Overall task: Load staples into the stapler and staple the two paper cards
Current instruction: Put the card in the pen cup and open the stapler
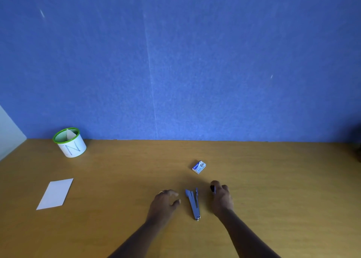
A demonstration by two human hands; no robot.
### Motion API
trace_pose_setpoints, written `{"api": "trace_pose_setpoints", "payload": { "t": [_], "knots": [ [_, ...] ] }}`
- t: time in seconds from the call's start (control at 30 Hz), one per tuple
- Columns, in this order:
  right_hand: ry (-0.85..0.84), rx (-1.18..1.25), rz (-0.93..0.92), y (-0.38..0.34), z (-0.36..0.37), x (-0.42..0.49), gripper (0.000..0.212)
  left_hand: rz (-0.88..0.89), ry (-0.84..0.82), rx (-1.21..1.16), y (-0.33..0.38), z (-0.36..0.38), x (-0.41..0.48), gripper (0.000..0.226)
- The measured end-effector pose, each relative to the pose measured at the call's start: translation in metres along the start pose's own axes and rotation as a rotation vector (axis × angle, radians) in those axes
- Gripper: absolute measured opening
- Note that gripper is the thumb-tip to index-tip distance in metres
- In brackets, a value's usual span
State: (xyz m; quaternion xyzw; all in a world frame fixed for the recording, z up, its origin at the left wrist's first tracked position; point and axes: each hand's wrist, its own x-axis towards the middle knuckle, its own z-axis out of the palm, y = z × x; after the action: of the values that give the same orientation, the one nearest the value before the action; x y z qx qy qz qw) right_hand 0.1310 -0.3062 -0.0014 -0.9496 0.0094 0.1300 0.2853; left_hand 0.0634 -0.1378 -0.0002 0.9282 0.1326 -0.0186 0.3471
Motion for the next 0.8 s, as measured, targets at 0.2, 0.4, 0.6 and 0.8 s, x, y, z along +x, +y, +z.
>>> {"api": "trace_pose_setpoints", "payload": {
  "t": [0.2,0.4,0.6,0.8],
  "knots": [
    [0.011,0.293,-0.019,-0.032,-0.002,-0.01,0.054,-0.173,0.037,-0.474,0.011,-0.002,0.002,0.011],
    [0.005,0.378,-0.224,-0.076,0.015,-0.03,0.053,-0.39,-0.022,-0.911,0.026,-0.015,0.005,0.009],
    [0.042,0.351,-0.409,-0.108,0.022,-0.054,0.065,-0.465,0.084,-1.055,0.025,-0.037,0.004,0.028],
    [0.007,0.375,-0.357,-0.128,0.029,-0.057,0.061,-0.514,0.157,-1.184,0.001,-0.058,-0.002,0.026]
  ]
}}
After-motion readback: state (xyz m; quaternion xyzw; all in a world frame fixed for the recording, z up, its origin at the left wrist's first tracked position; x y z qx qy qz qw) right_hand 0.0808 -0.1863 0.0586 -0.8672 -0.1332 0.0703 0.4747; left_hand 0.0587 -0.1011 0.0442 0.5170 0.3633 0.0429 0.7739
